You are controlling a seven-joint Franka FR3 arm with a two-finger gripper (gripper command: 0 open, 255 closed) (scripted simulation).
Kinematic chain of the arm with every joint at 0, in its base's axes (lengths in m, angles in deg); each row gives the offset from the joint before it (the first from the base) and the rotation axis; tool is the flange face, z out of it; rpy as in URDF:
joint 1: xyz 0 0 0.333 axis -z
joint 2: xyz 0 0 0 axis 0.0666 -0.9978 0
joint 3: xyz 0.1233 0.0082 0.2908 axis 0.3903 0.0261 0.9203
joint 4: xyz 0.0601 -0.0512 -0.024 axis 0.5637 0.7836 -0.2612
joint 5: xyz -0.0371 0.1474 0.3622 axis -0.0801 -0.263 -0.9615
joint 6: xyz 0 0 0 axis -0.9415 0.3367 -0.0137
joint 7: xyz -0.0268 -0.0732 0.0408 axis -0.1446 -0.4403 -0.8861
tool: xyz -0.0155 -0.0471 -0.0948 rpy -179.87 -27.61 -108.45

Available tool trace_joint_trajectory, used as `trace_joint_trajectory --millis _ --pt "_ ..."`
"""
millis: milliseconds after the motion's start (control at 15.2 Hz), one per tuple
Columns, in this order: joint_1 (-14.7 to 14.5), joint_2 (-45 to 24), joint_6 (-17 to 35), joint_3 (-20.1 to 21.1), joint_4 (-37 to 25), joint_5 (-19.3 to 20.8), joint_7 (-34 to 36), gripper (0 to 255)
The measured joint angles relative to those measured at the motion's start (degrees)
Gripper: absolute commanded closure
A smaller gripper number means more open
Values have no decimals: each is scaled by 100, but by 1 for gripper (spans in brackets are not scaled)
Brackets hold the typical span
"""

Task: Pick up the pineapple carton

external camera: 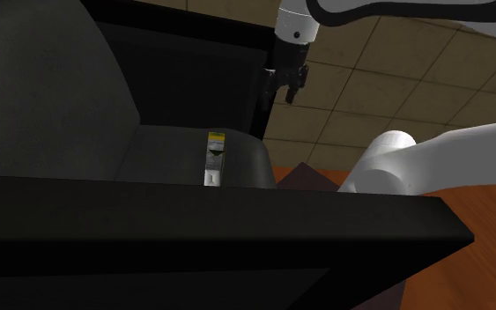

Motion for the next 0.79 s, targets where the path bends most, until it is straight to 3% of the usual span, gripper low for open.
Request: trace_joint_trajectory --millis 462,792 --pt "-181 -589 894 984 120 -636 1341 0" --pt "-141 -1408 1619 1672 -123 -834 2276 0"
